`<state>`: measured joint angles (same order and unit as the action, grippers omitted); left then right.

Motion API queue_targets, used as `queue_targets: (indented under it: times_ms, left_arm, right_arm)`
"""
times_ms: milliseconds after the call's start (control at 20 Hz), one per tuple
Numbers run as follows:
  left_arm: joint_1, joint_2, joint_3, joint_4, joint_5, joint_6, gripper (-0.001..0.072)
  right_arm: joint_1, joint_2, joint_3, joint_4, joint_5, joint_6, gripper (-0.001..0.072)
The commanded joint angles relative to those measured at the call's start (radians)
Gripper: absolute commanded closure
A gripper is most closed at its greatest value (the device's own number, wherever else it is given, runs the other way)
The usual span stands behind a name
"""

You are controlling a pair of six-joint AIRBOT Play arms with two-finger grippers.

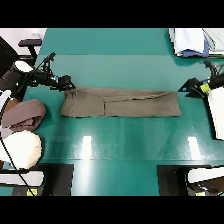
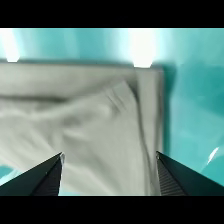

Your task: Fold the shirts.

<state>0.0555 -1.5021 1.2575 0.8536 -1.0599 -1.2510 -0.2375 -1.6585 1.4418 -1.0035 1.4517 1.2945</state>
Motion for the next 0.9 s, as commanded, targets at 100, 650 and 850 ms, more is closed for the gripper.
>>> queue_targets:
  times_ms: [100,650,850]
  left_arm:
    - [-0.023,0.001,0.002,-0.116,-0.005,-0.002,0.0684]
    - [-0.378,-0.156,0.13,-0.101,0.148,-0.06,0.0685]
    - [-0.455,-0.263,0.256,-0.098,0.135,-0.089,0.0685]
  right_arm:
    - [-0.106,-0.003,-0.193,0.051,-0.043,-0.069,0.0166]
    - [0.043,0.012,-0.164,0.177,-0.117,-0.124,0.0696]
    - [0.049,0.122,0.004,0.247,-0.014,-0.063,0.0696]
